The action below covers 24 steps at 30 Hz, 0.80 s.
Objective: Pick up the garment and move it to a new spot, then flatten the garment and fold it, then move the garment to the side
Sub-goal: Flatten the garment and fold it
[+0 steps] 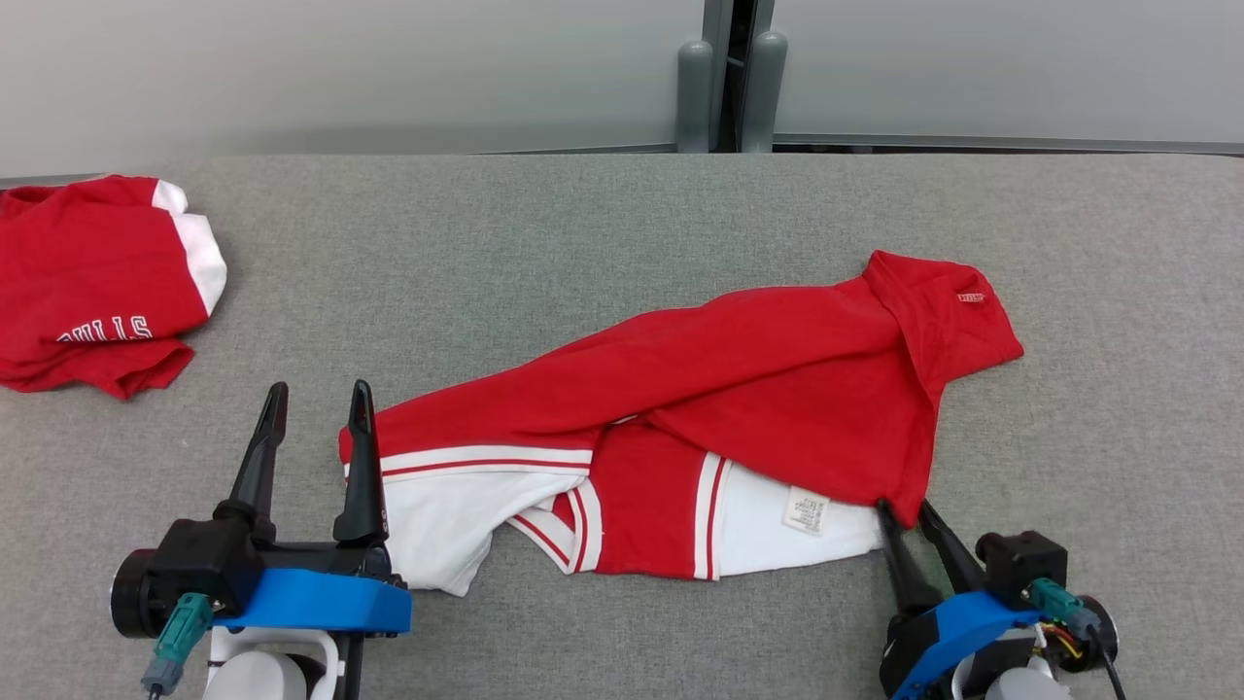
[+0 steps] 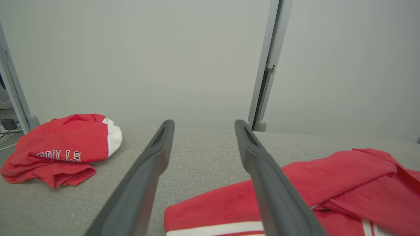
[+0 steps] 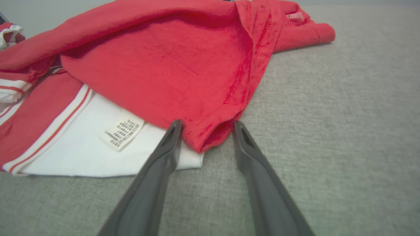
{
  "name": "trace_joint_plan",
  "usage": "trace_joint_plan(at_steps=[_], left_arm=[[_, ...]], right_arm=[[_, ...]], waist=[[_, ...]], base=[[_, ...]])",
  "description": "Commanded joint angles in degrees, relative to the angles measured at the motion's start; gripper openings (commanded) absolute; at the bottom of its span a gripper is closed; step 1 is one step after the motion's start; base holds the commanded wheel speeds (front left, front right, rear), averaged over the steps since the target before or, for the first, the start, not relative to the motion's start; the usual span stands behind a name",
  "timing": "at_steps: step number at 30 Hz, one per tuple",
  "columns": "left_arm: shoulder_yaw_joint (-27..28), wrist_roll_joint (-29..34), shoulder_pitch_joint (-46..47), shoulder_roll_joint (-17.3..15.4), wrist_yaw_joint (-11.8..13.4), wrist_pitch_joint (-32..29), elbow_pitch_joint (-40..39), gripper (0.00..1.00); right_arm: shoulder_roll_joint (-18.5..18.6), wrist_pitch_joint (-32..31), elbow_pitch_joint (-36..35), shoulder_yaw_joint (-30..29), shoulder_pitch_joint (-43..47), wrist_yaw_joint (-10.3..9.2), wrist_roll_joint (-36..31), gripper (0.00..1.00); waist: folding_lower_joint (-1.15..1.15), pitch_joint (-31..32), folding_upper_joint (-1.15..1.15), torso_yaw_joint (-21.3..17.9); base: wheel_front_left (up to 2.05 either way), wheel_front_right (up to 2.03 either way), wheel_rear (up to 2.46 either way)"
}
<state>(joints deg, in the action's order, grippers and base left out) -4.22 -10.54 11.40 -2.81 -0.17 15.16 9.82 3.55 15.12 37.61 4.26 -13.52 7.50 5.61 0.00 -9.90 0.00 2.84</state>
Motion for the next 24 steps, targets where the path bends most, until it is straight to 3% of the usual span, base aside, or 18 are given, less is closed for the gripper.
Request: trace_joint_plan(at_steps=[1,10,24], left_arm=[[-0.02,-0.16,0.33,-0.18,0.19,-0.01,0.03,1.00],[0.06,-0.76,-1.19,-0.17,0.44,-0.01,0.83,1.00],[-1.00,-2.79,-2.73,-0.17,1.11,-0.01,2.79,1.00]], right_arm=[[0.07,0.05,-0.21,-0.35,-1.31,-0.02,0.41,0.00],[1.57,0.05,-6.06,-2.81,-1.23,-0.02,0.18,0.00],[8.83,0.04,-19.84,-2.19,9.33,-0.02,1.21,0.00]], waist=[[0.00,-0.02,0.00,0.01],[0.00,0.79,0.00,-2.65],[0.00,2.10,0.00,-9.21]], base=[[0.00,0.00,0.00],[0.00,0.00,0.00],[0.00,0.00,0.00]])
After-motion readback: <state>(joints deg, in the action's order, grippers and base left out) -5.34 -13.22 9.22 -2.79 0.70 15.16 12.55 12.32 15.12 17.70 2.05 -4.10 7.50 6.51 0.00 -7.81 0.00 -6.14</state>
